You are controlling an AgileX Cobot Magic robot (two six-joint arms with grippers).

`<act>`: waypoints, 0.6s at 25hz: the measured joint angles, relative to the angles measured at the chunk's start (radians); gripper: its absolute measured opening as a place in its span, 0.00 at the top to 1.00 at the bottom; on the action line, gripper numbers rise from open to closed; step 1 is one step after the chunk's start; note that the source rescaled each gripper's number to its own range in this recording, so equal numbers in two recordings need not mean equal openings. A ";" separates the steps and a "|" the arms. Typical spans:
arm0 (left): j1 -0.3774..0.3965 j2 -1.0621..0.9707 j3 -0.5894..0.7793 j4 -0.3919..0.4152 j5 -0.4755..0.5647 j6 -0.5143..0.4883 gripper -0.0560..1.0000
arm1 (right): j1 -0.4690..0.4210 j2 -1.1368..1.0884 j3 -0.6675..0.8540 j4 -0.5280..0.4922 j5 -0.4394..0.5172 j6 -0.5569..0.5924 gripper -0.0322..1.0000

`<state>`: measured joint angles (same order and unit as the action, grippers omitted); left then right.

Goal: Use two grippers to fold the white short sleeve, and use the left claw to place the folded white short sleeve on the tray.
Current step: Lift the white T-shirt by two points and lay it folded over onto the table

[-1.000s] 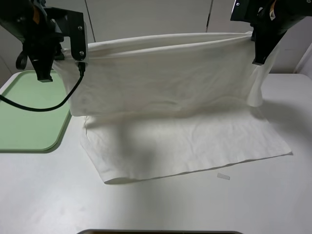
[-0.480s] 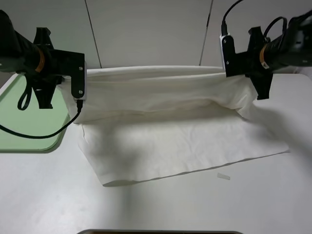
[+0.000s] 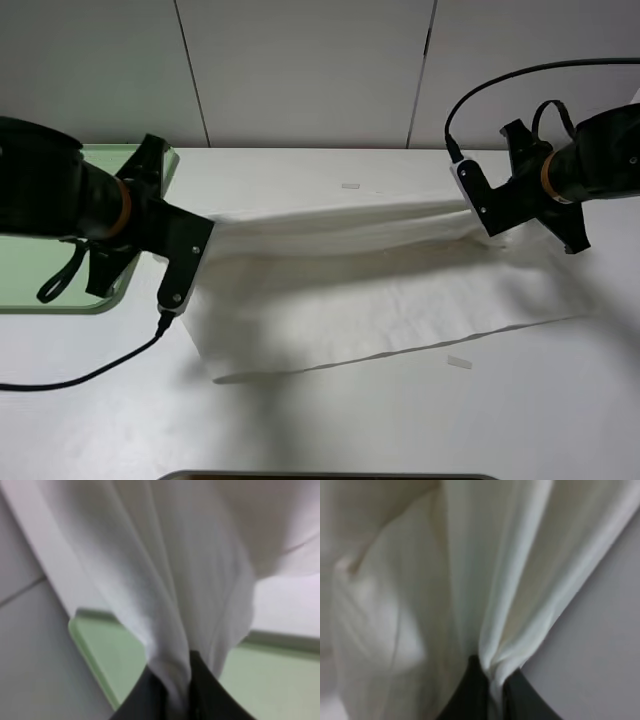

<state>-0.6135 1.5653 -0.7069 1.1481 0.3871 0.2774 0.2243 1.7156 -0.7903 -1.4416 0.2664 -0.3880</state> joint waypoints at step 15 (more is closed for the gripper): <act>-0.128 -0.001 0.158 0.002 -0.012 0.072 0.95 | 0.000 -0.004 0.205 -0.110 0.018 -0.079 0.97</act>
<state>-0.7414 1.5644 -0.5488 1.1500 0.3746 0.3492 0.2243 1.7117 -0.5855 -1.5511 0.2847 -0.4670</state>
